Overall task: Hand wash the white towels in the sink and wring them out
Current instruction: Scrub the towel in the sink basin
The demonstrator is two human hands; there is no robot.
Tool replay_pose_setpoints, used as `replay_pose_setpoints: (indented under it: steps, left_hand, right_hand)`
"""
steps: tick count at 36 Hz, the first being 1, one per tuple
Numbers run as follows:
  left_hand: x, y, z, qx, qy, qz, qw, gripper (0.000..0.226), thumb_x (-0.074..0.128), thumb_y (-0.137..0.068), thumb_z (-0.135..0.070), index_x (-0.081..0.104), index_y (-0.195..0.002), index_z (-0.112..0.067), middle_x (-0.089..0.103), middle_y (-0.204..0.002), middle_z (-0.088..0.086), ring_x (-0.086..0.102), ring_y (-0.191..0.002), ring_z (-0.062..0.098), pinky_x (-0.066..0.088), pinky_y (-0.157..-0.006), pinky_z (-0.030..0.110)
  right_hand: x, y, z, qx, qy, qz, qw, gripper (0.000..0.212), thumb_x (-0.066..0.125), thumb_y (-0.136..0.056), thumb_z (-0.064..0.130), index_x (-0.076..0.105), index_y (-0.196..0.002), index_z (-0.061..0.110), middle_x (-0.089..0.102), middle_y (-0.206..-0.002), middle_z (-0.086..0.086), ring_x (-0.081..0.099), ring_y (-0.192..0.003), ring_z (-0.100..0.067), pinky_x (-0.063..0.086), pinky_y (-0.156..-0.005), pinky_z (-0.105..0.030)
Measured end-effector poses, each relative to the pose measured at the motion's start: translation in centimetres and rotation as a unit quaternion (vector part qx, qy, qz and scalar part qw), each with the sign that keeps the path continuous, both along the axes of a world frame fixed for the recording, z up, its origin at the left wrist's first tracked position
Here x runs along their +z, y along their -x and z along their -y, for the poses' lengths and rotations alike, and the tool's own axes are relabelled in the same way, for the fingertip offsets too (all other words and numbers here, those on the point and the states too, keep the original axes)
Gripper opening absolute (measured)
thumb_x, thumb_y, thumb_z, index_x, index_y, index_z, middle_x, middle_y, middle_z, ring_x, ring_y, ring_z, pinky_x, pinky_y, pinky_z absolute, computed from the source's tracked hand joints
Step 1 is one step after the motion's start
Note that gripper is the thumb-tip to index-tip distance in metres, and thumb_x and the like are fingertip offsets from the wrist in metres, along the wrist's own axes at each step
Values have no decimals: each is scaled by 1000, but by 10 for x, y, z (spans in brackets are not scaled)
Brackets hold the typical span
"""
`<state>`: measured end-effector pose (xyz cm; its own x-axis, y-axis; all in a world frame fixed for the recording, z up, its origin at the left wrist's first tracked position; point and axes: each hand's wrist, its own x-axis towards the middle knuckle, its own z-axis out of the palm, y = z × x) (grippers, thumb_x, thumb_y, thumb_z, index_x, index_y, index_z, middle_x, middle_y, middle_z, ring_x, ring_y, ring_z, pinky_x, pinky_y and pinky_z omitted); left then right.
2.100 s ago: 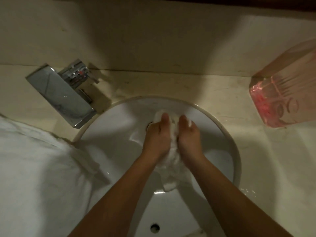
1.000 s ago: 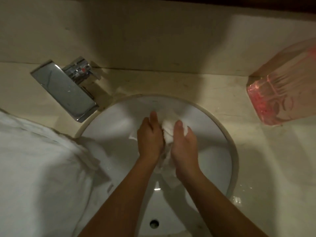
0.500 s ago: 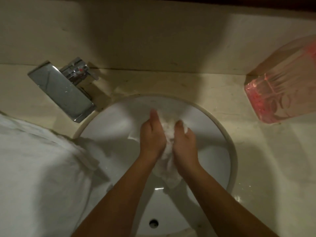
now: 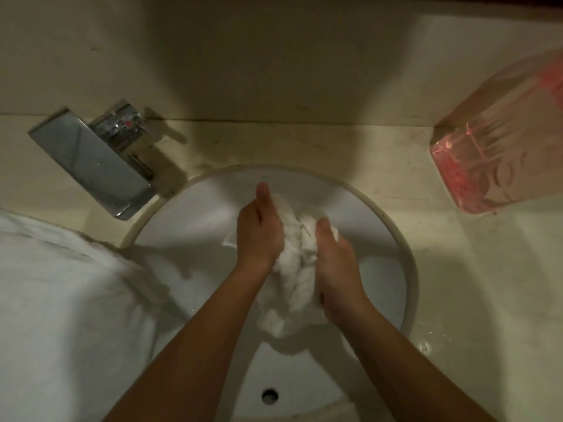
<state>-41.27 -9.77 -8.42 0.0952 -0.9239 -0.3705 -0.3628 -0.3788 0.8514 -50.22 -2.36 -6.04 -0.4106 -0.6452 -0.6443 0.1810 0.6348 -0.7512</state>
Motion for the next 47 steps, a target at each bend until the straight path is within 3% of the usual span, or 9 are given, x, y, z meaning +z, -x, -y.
replay_pose_setpoints:
  steps: [5, 9, 13, 18, 26, 32, 38, 45, 47]
  left_hand:
    - [6, -12, 12, 16, 4, 59, 998, 59, 22, -115, -44, 65, -123, -4, 68, -124, 20, 61, -119, 38, 38, -88, 28]
    - [-24, -36, 5, -43, 54, 78, 995, 58, 31, -114, -44, 63, -101, 3, 64, -96, 22, 62, -96, 41, 49, -90, 50]
    - [-47, -44, -21, -69, -13, 167, 984, 88, 27, -100, -73, 53, -146, -2, 52, -145, 21, 47, -137, 36, 36, -116, 41]
    - [-52, -28, -27, -91, -147, 224, 959, 101, 26, -95, -80, 36, -158, -2, 34, -161, 24, 33, -149, 40, 25, -125, 49]
    - [-62, -14, -34, -28, -158, 177, 971, 96, 46, -83, -89, 60, -140, -13, 34, -156, 12, 30, -146, 34, 24, -124, 50]
    - [-41, -9, -42, 91, -136, -114, 980, 85, 63, -75, -75, 70, -133, -14, 76, -114, -6, 72, -109, 13, 56, -85, 20]
    - [-38, -34, -20, 180, -151, -178, 956, 135, 63, -46, -106, 58, -149, -19, 68, -140, 2, 66, -127, 22, 54, -109, 46]
    - [-16, -19, -15, 125, -104, -94, 982, 84, 63, -98, -58, 35, -163, -13, 45, -163, 8, 44, -149, 28, 35, -107, 25]
    - [-14, -5, -24, 88, -105, -69, 988, 66, 60, -100, -59, 49, -149, -17, 62, -143, 7, 57, -135, 32, 40, -97, 26]
  right_hand:
    - [-22, 30, 26, 20, 38, -121, 992, 45, 43, -112, 47, 61, -140, 17, 67, -126, 0, 63, -122, -20, 45, -101, -30]
    - [-44, 50, 4, 103, -38, -167, 980, 74, 59, -96, 71, 44, -159, 34, 53, -156, -2, 53, -140, -25, 45, -117, -48]
    - [-58, 47, -6, 116, -133, -140, 974, 107, 68, -77, 86, 51, -153, 13, 56, -152, -17, 57, -136, -35, 49, -113, -47]
    - [-63, 40, 4, 177, -111, -171, 963, 53, 77, -95, 45, 66, -135, 13, 75, -121, -9, 70, -118, -31, 51, -86, -32]
    - [-62, 44, -10, 7, -3, -14, 1000, 32, 55, -108, 21, 68, -138, 27, 78, -122, 1, 74, -115, -21, 59, -103, -49]
    - [-54, 46, -10, -4, 3, -11, 1000, 40, 57, -105, 33, 61, -144, 28, 74, -133, 0, 72, -122, -22, 56, -108, -54]
    - [-38, 63, -14, 50, 6, -95, 994, 27, 48, -113, 25, 53, -139, 32, 63, -114, 14, 61, -104, -7, 46, -72, -5]
    - [-24, 27, 11, 17, 32, -102, 994, 34, 50, -112, 31, 58, -143, 19, 68, -121, -2, 66, -113, -22, 49, -90, -33]
    - [-15, 4, 19, 20, 30, -56, 998, 37, 43, -113, 42, 56, -138, 17, 66, -114, 3, 64, -107, -17, 48, -91, -34]
